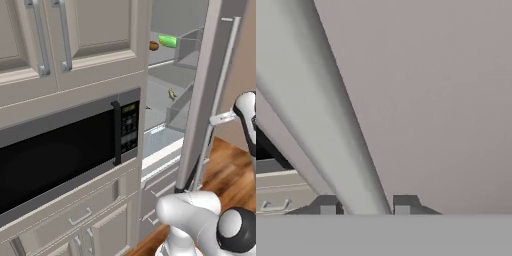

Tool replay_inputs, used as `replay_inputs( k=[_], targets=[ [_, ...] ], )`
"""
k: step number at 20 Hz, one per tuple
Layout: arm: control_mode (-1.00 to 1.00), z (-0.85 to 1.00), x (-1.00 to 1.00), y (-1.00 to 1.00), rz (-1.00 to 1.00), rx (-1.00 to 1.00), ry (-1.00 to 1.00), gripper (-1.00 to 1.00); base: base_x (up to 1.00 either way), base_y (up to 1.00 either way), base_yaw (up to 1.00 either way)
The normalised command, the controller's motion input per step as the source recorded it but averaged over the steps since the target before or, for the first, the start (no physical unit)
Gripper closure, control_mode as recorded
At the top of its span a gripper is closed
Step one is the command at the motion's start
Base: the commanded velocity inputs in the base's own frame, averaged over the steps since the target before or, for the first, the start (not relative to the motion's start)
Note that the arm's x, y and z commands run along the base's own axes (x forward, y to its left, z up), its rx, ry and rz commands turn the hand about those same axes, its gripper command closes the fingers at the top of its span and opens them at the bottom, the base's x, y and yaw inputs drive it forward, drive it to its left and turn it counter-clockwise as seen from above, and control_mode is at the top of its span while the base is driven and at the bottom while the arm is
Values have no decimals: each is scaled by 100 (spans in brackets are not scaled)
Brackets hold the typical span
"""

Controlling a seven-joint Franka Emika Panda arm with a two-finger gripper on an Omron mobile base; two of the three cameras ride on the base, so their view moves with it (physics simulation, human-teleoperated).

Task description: Gather the potato and corn from the fridge and place them on a tray on the dining counter. Then gather the fishs from the fridge and place them on the other tray.

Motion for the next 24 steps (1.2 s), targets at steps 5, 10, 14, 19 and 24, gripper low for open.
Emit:
replay_inputs(
  k=[5,10,14,19,24],
  targets=[
    [-100,0,-3,-1,-1,0,0,-100,0,0,0],
    [-100,27,-62,-9,-6,-6,0,-100,0,0,0],
    [-100,38,-51,87,-3,-48,10,-100,0,0,0],
    [-100,3,-2,97,-5,-75,39,-100,0,0,0],
    [-100,0,0,91,17,-77,42,-100,0,0,0]
  ],
)
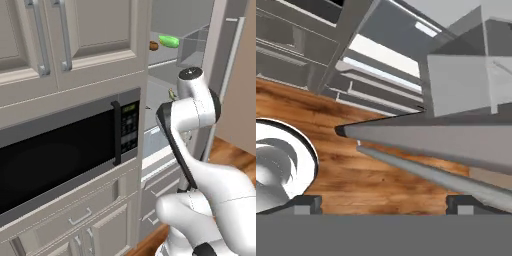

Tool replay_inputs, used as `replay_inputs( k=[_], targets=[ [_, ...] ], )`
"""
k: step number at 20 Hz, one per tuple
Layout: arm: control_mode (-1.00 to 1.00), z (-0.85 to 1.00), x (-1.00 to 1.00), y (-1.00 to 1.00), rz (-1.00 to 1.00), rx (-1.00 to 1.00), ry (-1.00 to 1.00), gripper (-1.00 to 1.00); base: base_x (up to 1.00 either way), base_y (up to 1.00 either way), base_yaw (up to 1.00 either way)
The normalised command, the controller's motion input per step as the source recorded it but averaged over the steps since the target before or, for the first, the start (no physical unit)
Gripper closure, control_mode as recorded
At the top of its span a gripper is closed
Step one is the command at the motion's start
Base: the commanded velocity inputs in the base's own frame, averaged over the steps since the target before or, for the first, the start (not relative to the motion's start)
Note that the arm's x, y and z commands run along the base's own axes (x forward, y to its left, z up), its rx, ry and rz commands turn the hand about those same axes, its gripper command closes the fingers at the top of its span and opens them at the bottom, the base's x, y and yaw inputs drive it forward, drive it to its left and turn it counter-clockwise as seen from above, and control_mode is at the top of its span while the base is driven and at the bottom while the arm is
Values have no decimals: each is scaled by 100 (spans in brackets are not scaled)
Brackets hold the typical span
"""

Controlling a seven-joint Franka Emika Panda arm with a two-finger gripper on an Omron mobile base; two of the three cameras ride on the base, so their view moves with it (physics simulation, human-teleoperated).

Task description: Gather the potato and corn from the fridge and place them on a tray on the dining counter. Then gather the fishs from the fridge and place them on the other tray.

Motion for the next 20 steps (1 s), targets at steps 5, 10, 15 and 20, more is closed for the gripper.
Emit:
replay_inputs(
  k=[5,10,15,20],
  targets=[
    [-100,-22,20,5,51,-37,4,-100,0,0,0],
    [-100,13,67,0,31,-35,45,-100,0,0,0],
    [-100,30,63,-12,-7,-17,49,-100,0,0,0],
    [-100,48,49,0,0,-19,9,-100,0,0,0]
  ],
)
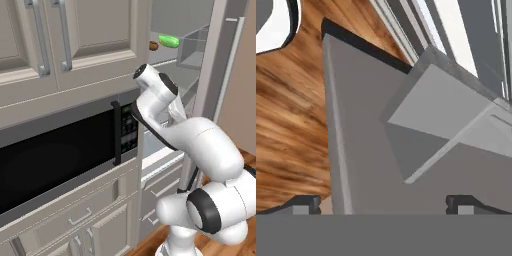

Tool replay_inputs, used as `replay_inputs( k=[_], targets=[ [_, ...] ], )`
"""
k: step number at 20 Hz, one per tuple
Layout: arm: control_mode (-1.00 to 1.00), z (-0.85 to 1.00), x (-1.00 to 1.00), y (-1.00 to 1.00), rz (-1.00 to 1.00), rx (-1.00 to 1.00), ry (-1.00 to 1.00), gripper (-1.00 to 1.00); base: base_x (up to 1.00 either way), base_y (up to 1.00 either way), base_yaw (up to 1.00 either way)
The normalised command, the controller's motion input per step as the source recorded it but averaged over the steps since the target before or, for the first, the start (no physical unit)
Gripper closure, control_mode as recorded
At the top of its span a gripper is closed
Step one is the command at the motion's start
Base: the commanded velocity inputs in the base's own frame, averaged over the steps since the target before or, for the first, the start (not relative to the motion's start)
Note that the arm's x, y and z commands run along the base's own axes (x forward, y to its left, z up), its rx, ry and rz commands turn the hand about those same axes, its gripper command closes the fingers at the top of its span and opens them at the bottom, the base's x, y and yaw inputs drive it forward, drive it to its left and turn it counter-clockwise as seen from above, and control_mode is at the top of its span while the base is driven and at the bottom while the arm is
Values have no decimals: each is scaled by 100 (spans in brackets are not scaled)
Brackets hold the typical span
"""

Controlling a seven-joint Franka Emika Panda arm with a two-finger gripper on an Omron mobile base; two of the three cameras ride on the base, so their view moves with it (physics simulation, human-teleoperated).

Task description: Gather the potato and corn from the fridge and place them on a tray on the dining counter. Then gather the fishs from the fridge and place them on the other tray.

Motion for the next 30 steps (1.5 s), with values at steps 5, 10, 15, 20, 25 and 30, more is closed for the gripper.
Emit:
replay_inputs(
  k=[5,10,15,20,25,30],
  targets=[
    [-100,26,11,-39,-1,-16,28,-100,0,0,0],
    [-100,20,-28,-86,0,-3,24,-100,0,0,0],
    [-100,8,-98,-100,1,0,7,-100,0,0,0],
    [-100,1,-97,-100,14,-5,0,-100,0,0,0],
    [-100,0,-39,-100,25,-15,2,-100,0,0,0],
    [-100,-12,-5,-100,29,-12,1,-100,0,0,0]
  ],
)
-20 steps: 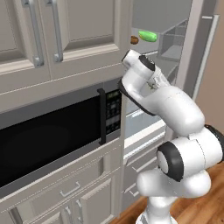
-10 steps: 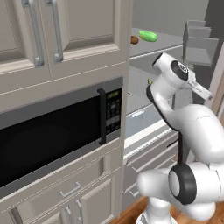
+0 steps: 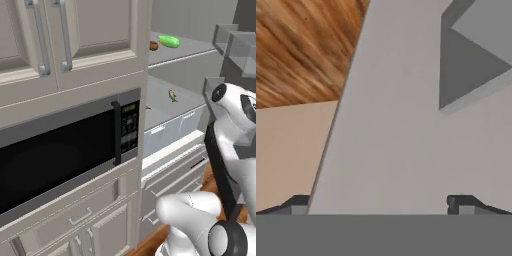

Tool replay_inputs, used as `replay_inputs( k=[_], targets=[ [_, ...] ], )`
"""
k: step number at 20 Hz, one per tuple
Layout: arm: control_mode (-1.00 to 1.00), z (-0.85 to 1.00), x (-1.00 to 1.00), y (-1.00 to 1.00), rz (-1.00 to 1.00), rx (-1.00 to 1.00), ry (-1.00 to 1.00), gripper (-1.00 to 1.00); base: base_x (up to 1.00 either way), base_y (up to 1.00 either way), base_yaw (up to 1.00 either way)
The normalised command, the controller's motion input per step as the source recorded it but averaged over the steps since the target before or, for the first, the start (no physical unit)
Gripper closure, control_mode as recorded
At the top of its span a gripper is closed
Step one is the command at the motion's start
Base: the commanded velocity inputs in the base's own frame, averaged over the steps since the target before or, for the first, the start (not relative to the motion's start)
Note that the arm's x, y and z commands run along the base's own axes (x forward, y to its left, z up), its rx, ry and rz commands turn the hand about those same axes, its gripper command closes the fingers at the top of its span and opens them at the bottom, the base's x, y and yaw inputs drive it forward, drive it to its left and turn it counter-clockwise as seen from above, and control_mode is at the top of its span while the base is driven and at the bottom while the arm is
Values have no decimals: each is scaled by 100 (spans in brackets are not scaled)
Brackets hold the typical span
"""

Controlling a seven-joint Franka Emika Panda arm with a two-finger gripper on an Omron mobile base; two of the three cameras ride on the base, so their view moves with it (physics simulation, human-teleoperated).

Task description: Gather the potato and corn from the fridge and place them on a tray on the dining counter. Then gather the fishs from the fridge and place them on the other tray.

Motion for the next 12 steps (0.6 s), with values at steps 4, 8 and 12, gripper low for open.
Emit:
replay_inputs(
  k=[4,8,12],
  targets=[
    [-100,2,2,-100,14,-16,10,-100,0,0,0],
    [-100,0,53,-100,-10,-18,34,-100,0,0,0],
    [-100,0,50,-100,-23,-20,43,-100,0,0,0]
  ],
)
